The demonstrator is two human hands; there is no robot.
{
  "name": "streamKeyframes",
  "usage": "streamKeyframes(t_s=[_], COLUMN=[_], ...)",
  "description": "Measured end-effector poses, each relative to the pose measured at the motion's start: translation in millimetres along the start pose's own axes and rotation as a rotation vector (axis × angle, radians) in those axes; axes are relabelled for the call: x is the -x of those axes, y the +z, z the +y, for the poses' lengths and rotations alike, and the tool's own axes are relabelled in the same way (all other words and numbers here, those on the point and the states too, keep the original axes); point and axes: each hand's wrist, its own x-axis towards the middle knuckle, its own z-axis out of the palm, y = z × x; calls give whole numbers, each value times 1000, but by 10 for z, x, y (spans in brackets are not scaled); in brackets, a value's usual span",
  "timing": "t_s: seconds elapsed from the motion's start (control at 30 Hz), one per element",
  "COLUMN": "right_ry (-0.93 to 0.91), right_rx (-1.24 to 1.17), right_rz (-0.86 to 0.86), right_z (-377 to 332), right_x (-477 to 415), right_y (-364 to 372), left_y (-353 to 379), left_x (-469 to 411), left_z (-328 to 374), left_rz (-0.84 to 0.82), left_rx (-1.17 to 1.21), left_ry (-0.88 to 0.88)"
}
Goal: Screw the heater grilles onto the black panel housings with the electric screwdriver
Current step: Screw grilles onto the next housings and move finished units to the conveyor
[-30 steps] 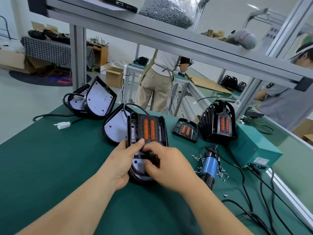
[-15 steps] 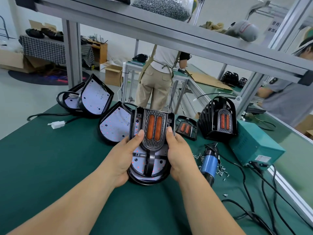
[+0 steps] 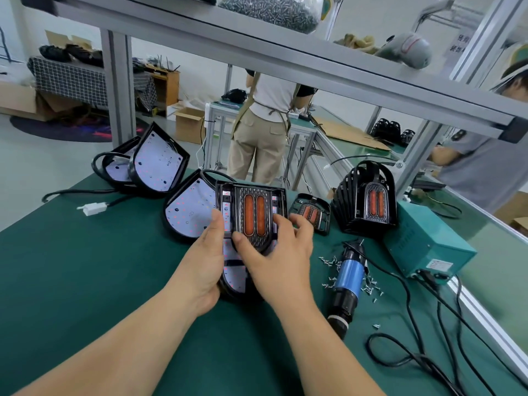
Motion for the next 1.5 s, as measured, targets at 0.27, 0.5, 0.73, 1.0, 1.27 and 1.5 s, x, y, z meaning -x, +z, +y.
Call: streamKeyframes(t_s=[0.27, 0.5, 0.73, 1.0, 1.27, 1.5], right_ry=[-43, 386, 331, 264, 204, 248], right_rx=[-324, -902, -1052, -973, -983, -972], right_rz=[37, -185, -195, -382, -550, -523], right_z=[17, 53, 29, 103, 156, 143], right_x=[1, -104, -81, -98, -83, -87], right_y=[24, -141, -106, -124, -119, -112], left_y=[-27, -67, -47, -64, -74, -74], left_x=[5, 6, 27, 4, -6, -44], left_z=[13, 49, 78, 113, 186, 151], left_rz=[60, -61, -102, -1, 23, 67], left_rx=[13, -9, 12, 103, 110, 35], left_ry=[75, 37, 34, -22, -80, -64])
